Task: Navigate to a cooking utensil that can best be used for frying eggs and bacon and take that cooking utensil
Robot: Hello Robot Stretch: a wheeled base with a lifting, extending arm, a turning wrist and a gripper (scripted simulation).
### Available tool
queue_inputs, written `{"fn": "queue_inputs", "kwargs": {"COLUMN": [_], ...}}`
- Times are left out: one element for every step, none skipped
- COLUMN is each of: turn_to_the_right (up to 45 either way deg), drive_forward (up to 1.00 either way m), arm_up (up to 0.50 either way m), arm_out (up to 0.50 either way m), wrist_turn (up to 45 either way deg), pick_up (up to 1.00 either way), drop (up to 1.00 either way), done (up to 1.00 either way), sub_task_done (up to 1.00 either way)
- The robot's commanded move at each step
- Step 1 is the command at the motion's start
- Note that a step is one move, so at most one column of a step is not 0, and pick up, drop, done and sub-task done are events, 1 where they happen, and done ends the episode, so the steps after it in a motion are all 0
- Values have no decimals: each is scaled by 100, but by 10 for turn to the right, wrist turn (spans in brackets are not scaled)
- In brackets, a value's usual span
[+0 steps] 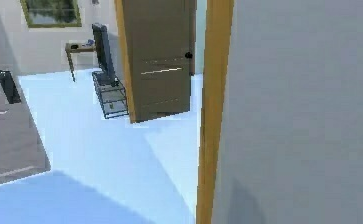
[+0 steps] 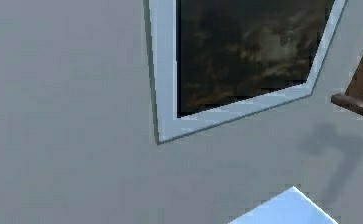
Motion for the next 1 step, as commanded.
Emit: {"fn": "queue_inputs", "kwargs": {"turn_to_the_right": [0], "drive_forward": [5], "arm_up": [0], "arm_out": [0], "wrist_turn": [0], "pick_up": [0], "drop": [0], "done": [0], "sub_task_done": [0]}}
